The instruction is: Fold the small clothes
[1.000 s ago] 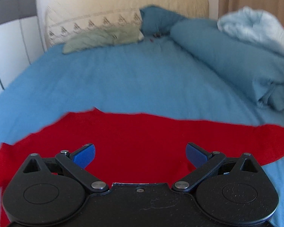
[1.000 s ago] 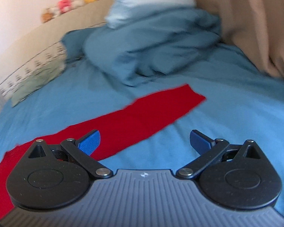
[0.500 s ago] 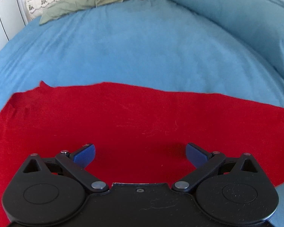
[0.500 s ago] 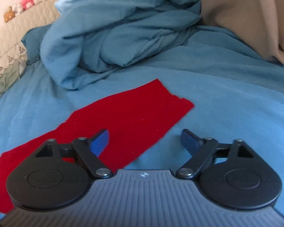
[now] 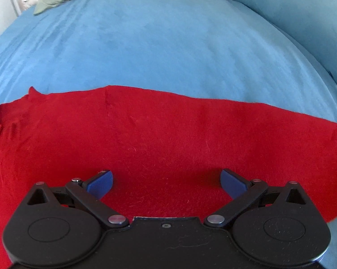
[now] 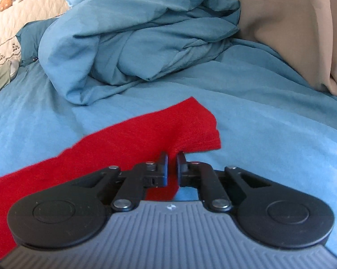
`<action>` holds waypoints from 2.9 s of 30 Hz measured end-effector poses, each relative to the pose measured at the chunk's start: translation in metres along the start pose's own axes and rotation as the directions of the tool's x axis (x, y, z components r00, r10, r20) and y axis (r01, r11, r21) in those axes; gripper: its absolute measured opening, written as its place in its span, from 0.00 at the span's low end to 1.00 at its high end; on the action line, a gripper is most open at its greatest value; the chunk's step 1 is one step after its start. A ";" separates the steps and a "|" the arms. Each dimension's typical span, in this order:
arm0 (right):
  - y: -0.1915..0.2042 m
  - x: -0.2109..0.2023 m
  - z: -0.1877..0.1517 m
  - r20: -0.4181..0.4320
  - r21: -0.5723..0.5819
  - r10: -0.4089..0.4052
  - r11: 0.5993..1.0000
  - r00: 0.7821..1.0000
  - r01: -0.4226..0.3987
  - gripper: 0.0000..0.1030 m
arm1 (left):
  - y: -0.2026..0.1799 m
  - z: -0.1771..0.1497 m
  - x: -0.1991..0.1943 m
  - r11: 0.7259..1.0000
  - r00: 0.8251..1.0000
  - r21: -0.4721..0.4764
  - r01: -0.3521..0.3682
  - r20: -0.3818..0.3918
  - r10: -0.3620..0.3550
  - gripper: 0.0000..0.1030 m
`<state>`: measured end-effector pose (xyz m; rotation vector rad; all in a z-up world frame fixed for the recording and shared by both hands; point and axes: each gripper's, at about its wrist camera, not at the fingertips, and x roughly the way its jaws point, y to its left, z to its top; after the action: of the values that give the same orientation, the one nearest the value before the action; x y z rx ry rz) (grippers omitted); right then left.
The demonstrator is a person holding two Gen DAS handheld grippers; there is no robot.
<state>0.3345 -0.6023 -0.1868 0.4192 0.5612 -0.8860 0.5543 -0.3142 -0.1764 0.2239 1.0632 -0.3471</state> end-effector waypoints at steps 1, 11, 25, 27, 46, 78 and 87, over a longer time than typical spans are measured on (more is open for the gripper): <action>0.003 -0.004 0.004 0.001 0.003 0.006 1.000 1.000 -0.006 0.22 | 0.004 0.002 -0.002 1.000 1.000 -0.010 0.008 -0.008 -0.008 1.00; 0.122 -0.110 0.061 0.129 -0.061 0.307 0.952 0.943 -0.301 0.21 | 0.119 0.021 -0.088 0.993 0.992 -0.105 -0.048 0.109 0.059 1.00; 0.419 -0.209 -0.128 -0.241 -0.329 0.718 0.572 0.653 -0.751 0.21 | 0.333 -0.058 -0.121 0.930 0.951 -0.306 -0.202 0.165 0.261 1.00; 0.435 -0.209 -0.176 -0.314 -0.408 0.686 0.526 0.656 -0.746 0.21 | 0.346 -0.076 -0.115 0.918 0.955 -0.343 -0.198 0.145 0.260 1.00; 0.357 -0.218 -0.189 -0.254 -0.654 0.615 0.459 0.747 -0.601 0.85 | 0.287 -0.068 -0.080 0.940 0.989 -0.329 0.095 0.135 -0.052 0.95; 0.267 -0.108 -0.143 -0.117 -0.523 0.222 0.815 0.968 -0.251 0.89 | 0.314 -0.104 -0.110 0.814 0.924 -0.580 -0.019 0.301 0.237 0.04; 0.232 -0.092 -0.128 -0.162 -0.551 0.286 0.768 0.944 -0.327 0.90 | 0.308 -0.151 -0.094 0.836 0.947 -0.544 -0.067 0.229 0.225 0.05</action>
<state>0.4403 -0.3433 -0.2038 -0.0168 0.7665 -0.3509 0.5083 0.0383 -0.1611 -0.2398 0.8102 0.0677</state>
